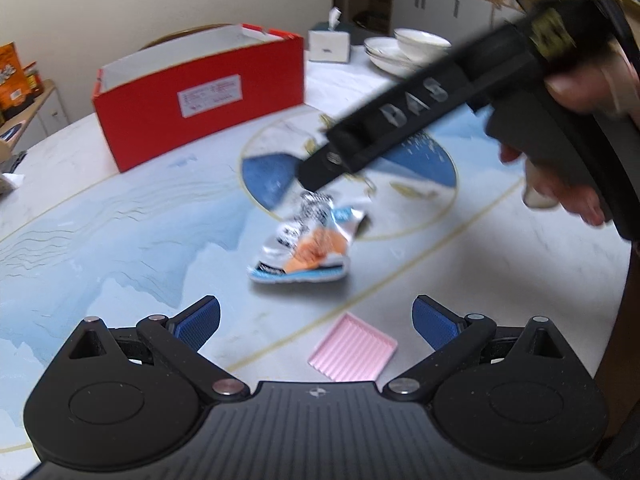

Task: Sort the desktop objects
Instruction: 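Withdraw both tools from the box toward the snack pouch and pink tray, then grasp the pink tray with the left tool while the right tool grasps the sausage pouch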

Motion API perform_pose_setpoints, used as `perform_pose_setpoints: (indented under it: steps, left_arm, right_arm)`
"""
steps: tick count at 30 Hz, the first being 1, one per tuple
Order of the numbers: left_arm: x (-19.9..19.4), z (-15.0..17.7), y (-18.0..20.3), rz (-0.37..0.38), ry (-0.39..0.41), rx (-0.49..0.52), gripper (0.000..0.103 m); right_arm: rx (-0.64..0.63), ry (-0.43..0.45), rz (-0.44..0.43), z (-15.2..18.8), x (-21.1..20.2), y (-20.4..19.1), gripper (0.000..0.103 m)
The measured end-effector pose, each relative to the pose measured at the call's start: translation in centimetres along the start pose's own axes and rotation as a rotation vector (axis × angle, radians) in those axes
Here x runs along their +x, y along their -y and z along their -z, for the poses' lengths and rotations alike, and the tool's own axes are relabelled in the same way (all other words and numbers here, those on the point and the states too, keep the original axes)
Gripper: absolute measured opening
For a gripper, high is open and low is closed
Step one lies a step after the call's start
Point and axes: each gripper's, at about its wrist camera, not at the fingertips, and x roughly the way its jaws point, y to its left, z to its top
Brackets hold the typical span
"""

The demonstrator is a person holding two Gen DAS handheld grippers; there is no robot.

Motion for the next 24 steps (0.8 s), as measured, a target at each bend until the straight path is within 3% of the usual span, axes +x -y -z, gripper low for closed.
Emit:
perform_pose_setpoints:
  steps: [15, 21, 24]
  left_arm:
    - [1.4, 2.0, 1.7, 0.043, -0.007, 0.143, 0.102]
    - [1.8, 2.2, 1.6, 0.065, -0.021, 0.158, 0.092]
    - [2.0, 2.2, 1.6, 0.076, -0.029, 0.165, 0.081]
  right_arm:
    - [0.031, -0.053, 0.080, -0.2, 4.7, -1.4, 0.100]
    - [0.058, -0.068, 0.115, -0.6, 6.5, -1.6, 0.100]
    - [0.048, -0.070, 0.129, -0.8, 7.0, -1.9, 0.100]
